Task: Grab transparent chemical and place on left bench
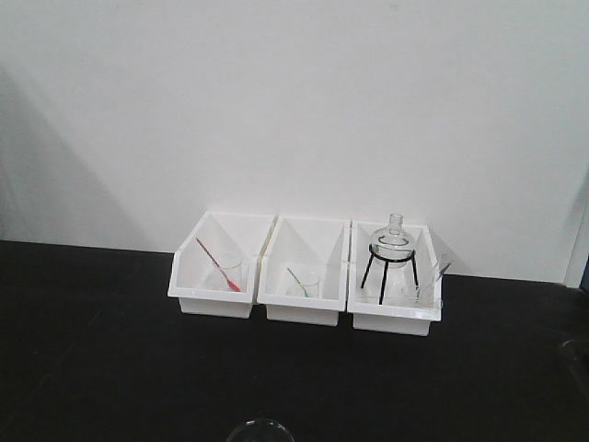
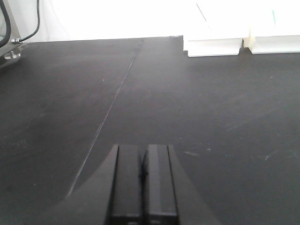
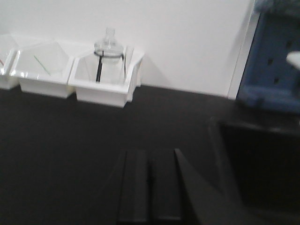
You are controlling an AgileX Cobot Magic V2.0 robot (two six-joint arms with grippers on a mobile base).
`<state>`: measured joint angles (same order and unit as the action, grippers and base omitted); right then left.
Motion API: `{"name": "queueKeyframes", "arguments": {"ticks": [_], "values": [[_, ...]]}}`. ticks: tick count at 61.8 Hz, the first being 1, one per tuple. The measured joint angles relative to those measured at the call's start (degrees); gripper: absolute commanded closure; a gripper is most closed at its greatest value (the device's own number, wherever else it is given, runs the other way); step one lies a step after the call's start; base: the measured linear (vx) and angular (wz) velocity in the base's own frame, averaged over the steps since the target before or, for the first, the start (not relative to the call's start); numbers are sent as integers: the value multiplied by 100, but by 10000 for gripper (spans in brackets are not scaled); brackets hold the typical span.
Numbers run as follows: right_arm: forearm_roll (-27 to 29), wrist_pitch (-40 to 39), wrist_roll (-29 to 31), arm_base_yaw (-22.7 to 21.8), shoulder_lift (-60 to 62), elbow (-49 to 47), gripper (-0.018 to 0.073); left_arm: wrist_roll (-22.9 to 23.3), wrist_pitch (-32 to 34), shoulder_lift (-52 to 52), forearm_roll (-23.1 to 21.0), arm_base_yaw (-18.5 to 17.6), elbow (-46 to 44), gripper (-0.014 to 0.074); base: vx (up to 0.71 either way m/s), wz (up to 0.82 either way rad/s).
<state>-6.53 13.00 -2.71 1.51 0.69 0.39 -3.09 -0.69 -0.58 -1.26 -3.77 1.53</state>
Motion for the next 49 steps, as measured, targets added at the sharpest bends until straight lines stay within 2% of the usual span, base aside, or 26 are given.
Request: {"name": "queueKeyframes", "arguments": {"ticks": [10,49], "values": [[21,-278,-505,-17,0,144,567,0,0,0,0,0,0,600,0,0],[21,-422,-588,-17,0,144,567,0,0,0,0,0,0,600,0,0]]}}
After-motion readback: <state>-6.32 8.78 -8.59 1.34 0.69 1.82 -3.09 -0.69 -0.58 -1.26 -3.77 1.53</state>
